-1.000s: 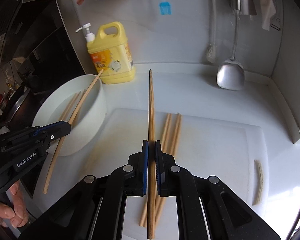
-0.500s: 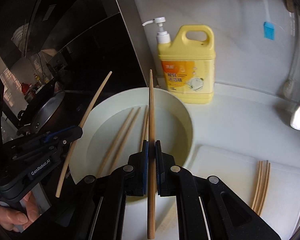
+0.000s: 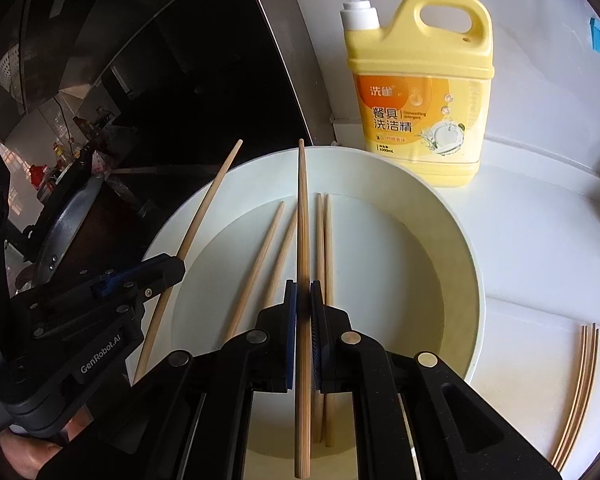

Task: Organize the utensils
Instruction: 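Carry both held chopsticks over the white basin and lower them into the water, then open both tools to release the chopsticks into the basin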

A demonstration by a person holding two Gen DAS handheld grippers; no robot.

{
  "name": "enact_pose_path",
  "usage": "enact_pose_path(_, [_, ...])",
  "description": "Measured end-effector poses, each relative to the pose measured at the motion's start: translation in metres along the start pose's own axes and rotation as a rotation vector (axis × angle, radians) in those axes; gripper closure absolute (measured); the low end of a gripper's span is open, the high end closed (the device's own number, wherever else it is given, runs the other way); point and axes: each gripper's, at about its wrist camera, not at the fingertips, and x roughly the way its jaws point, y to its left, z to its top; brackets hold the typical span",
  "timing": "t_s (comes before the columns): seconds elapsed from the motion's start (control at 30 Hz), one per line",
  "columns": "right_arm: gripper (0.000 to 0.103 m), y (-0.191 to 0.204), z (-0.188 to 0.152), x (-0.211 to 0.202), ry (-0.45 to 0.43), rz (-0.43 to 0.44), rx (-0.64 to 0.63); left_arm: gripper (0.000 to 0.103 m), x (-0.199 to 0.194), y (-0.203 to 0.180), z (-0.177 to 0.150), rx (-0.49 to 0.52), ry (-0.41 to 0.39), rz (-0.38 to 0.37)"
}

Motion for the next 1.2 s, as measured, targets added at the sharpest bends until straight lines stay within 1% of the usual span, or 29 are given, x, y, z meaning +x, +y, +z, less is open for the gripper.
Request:
enact_pose_path(0.13, [0.096,0.0,-0.003,0.011,0.026,-0.012,0.024,0.096,0.02,-0.002,-0.002,0.008,0.046,-0.016])
enact_pose_path(0.43, [0.096,0.004,-0.005,0.018,0.037,-0.048,0.011,0.095,0.035,0.003,-0.005,0.002,0.063,-0.039])
enact_pose_path(0.57, [0.096,0.003,-0.005,0.017,0.042,-0.07,0.011,0.094,0.037,0.008,-0.008,-0.004,0.083,-0.018])
enact_pose_path(0.6, [0.092,0.003,-0.005,0.015,0.036,-0.077,0.013,0.09,0.036,0.009,-0.008,-0.008,0.084,-0.015])
enact_pose_path(0.63, [0.089,0.002,-0.005,0.012,0.026,-0.083,0.012,0.084,0.035,0.011,-0.008,-0.015,0.085,-0.006])
enact_pose_path(0.67, [0.082,0.002,-0.005,0.009,0.016,-0.09,0.009,0.065,0.033,0.012,-0.008,-0.021,0.082,0.005])
enact_pose_path(0.7, [0.077,0.001,-0.006,0.005,0.007,-0.096,0.005,0.042,0.029,0.014,-0.009,-0.03,0.071,0.024])
enact_pose_path(0.73, [0.077,0.0,-0.007,0.002,0.002,-0.102,0.001,0.037,0.025,0.016,-0.01,-0.037,0.054,0.041])
enact_pose_path(0.77, [0.077,-0.001,-0.007,0.0,0.0,-0.105,-0.001,0.036,0.02,0.017,-0.011,-0.041,0.042,0.049])
enact_pose_path(0.83, [0.077,-0.003,-0.009,-0.004,-0.001,-0.107,0.0,0.036,0.017,0.019,-0.012,-0.049,0.048,0.053])
enact_pose_path(0.93, [0.077,-0.007,-0.012,-0.008,-0.001,-0.109,0.013,0.032,0.013,0.023,-0.014,-0.079,0.055,0.052])
enact_pose_path(1.07, [0.071,-0.009,-0.015,-0.017,-0.006,-0.113,0.019,0.027,0.004,0.025,-0.018,-0.102,0.046,0.055])
enact_pose_path(1.2, [0.066,-0.006,-0.018,-0.026,-0.014,-0.11,0.014,0.026,-0.005,0.023,-0.022,-0.106,0.041,0.048])
